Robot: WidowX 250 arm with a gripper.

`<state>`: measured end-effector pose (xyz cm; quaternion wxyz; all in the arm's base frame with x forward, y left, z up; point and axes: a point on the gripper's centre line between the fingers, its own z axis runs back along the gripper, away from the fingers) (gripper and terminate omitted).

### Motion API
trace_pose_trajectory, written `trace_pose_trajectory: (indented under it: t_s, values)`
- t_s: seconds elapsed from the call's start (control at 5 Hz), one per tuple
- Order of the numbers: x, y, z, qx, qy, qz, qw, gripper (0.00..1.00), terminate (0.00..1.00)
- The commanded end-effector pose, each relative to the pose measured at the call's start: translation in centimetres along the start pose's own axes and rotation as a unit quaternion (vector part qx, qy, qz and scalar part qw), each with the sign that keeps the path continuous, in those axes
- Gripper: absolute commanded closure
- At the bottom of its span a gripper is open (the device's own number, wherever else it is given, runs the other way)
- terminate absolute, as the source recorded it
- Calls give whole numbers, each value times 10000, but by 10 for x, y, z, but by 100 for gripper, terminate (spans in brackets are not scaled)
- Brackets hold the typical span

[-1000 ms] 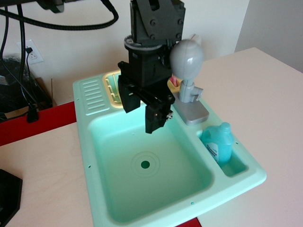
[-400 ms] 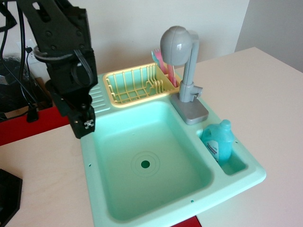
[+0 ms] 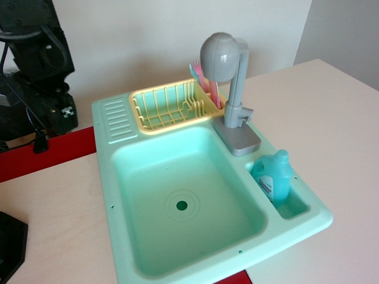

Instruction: Turn faucet front to right

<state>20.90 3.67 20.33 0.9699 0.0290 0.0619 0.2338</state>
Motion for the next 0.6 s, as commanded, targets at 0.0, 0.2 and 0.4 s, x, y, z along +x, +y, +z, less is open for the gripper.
trace_pose_trajectory:
  t_s: [0.0,0.2,0.4]
  values:
    - [-6,9,16,-91,-322,-50,9994,0,0]
    - [-4,5,22,-124,-384,-106,9991,0,0]
    - [-2,3,26,-104,-445,-145,9989,0,100]
